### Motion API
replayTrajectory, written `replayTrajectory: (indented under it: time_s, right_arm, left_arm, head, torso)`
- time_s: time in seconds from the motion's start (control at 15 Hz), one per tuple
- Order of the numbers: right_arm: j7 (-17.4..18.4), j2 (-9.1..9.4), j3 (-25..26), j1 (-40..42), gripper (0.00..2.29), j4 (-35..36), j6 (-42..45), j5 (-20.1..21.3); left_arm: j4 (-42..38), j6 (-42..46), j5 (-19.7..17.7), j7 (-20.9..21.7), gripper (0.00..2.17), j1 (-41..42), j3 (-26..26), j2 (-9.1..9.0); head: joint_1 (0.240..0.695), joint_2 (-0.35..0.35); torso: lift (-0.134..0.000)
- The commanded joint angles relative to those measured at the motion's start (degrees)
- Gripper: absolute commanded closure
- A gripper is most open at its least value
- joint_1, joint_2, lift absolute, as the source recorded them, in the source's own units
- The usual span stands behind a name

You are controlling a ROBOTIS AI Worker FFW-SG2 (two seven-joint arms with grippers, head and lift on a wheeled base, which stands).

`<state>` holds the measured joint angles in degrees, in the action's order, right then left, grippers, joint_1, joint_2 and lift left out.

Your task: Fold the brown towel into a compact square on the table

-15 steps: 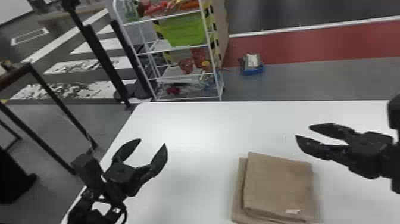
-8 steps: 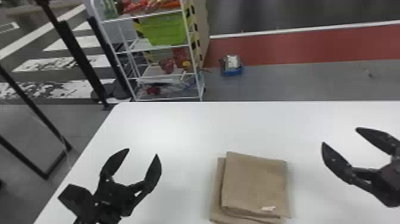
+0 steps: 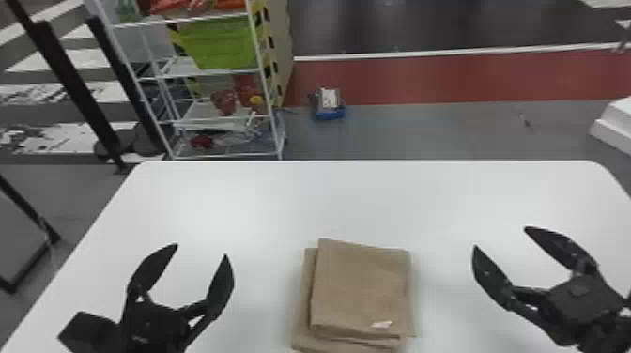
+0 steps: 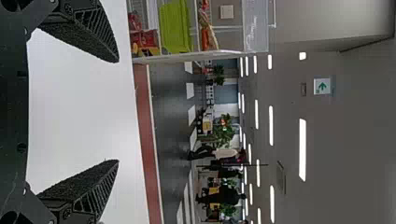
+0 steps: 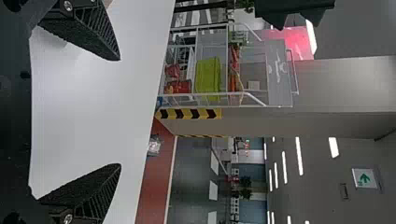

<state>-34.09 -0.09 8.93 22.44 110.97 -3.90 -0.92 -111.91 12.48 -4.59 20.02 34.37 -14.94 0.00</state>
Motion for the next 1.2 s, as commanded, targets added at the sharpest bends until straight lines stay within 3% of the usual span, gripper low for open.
replayTrajectory:
  time_s: [0.0,1.13]
  right_arm:
    - [-0.02,0.14,-0.14,0.59,0.08,0.48,-0.81,-0.22]
    - [0.69,0.14,-0.32,1.2,0.08,0.74,0.77,-0.22]
  left_arm:
    - [-0.06,-0.49,-0.15,0.02,0.12,0.08,-0.09,-0.15]
    - [0.91,-0.84,0.02,0.02,0.12,-0.8,0.08,-0.15]
  head:
    - [0.695,0.139]
    - [0.695,0.141]
  torso:
    - [-0.124]
    - [-0.124]
